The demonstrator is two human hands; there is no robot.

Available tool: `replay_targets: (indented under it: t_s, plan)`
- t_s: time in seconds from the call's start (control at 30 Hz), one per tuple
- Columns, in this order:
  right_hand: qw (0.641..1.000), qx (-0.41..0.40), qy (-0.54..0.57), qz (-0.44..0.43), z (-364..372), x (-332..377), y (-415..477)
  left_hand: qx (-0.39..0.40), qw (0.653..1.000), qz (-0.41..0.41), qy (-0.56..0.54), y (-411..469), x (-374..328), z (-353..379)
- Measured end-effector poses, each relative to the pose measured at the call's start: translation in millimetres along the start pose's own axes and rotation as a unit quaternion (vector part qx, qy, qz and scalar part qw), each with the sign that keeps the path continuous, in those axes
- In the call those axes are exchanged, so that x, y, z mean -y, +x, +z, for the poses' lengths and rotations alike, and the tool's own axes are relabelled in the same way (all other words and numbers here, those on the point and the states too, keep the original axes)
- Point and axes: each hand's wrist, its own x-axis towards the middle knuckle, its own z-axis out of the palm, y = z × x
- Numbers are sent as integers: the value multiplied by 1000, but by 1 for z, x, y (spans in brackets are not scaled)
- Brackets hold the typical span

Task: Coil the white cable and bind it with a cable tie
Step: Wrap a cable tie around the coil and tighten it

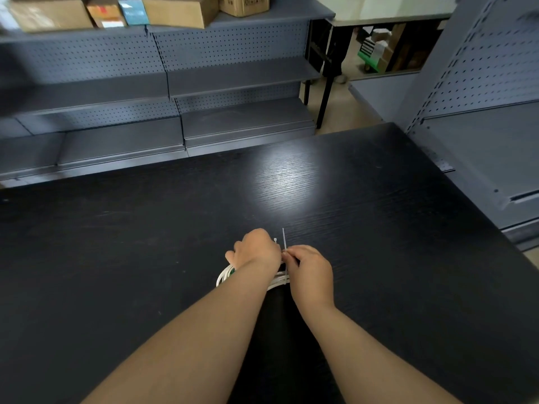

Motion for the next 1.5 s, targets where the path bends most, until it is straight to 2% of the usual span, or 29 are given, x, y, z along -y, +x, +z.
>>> replay_targets:
  t_s: [0.1,0.23,0.33,0.5,0.67,0.87,1.03,1.2,1.5]
  plan:
    - [1000,6,13,14,-1,0,2,-23,998,54,1,-2,7,4]
    - [998,19,37,45,-3,1,5,-52,993,86,-68,-4,16,7]
    - [994,25,72,79,-5,2,7,-46,989,87,-110,-2,19,6]
    - [980,23,142,135,-5,4,12,-9,991,78,-106,5,17,1]
    - [981,21,134,139,-5,4,13,39,988,71,-134,8,17,-5]
    - [982,42,109,149,-6,8,14,0,986,83,-143,5,20,0]
    - [984,78,73,145,-8,13,18,-46,975,94,-195,-1,25,3]
    - [972,104,121,174,-10,17,21,-47,969,90,-228,-5,25,2]
    - [947,84,216,221,-14,22,23,-31,954,61,-290,-6,25,-3]
